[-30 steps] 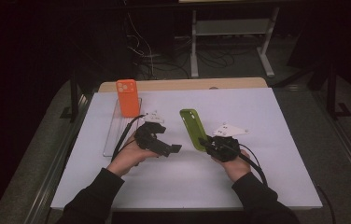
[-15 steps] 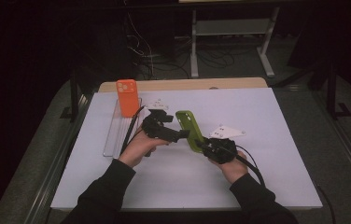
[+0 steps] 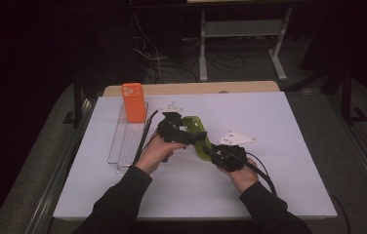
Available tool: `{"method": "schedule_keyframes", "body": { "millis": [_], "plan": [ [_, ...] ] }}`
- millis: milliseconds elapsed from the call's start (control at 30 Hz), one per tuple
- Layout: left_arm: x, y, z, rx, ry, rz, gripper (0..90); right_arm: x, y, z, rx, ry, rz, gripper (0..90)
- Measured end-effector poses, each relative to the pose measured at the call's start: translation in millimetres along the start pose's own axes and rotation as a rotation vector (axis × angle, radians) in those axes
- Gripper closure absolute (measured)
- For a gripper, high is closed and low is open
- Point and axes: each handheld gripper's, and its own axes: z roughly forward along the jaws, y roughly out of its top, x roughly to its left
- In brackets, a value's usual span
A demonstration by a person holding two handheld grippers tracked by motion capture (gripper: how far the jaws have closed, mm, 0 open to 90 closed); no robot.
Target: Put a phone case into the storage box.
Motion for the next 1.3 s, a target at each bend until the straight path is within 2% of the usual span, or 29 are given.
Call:
{"method": "schedule_keyframes", "body": {
  "millis": [333, 400, 433, 633, 700, 800, 933, 967, 1100, 1200, 1300],
  "plan": [
    [-1.0, 0.9, 2.7, -0.005, -0.003, -0.016, 0.2, 2.7, -4.2, 6.4, 0.028, 0.007, -0.014, 75.3],
    [0.2, 1.1, 3.0, -0.015, 0.014, -0.019, 5.8, 2.2, -5.7, 8.1, 0.040, 0.008, -0.013, 75.3],
    [1.4, 1.3, 3.0, -0.016, 0.007, -0.023, 7.4, 2.0, -6.2, 8.7, 0.043, 0.012, -0.005, 75.3],
    [3.4, 1.5, 2.7, -0.023, -0.009, -0.035, 9.7, -0.2, -6.9, 11.2, 0.054, 0.009, -0.010, 75.3],
    [3.5, 2.4, 1.1, -0.032, -0.019, -0.036, 11.5, 0.4, -7.3, 12.6, 0.053, 0.011, -0.016, 75.3],
    [3.4, 3.9, -1.0, -0.028, -0.014, -0.010, 13.1, 1.3, -6.8, 13.8, 0.057, 0.013, -0.022, 75.1],
    [4.1, 5.8, -2.7, -0.008, -0.007, -0.014, 13.9, 1.9, -5.0, 15.8, 0.069, 0.023, -0.023, 74.6],
    [4.5, 6.2, -3.0, -0.009, -0.008, -0.013, 14.1, 1.9, -4.5, 16.3, 0.076, 0.031, -0.025, 73.1],
    [5.2, 9.9, -7.4, -0.017, 0.000, -0.011, 14.3, 3.8, -3.3, 16.8, 0.101, 0.064, -0.033, 50.9],
    [7.0, 15.5, -12.3, -0.019, 0.012, 0.005, 14.4, 0.8, -2.6, 14.9, 0.102, 0.058, -0.047, 38.4],
    [8.5, 21.1, -17.0, -0.020, 0.028, 0.016, 14.4, -4.3, -2.5, 13.0, 0.152, 0.067, -0.036, 27.6]
  ]
}}
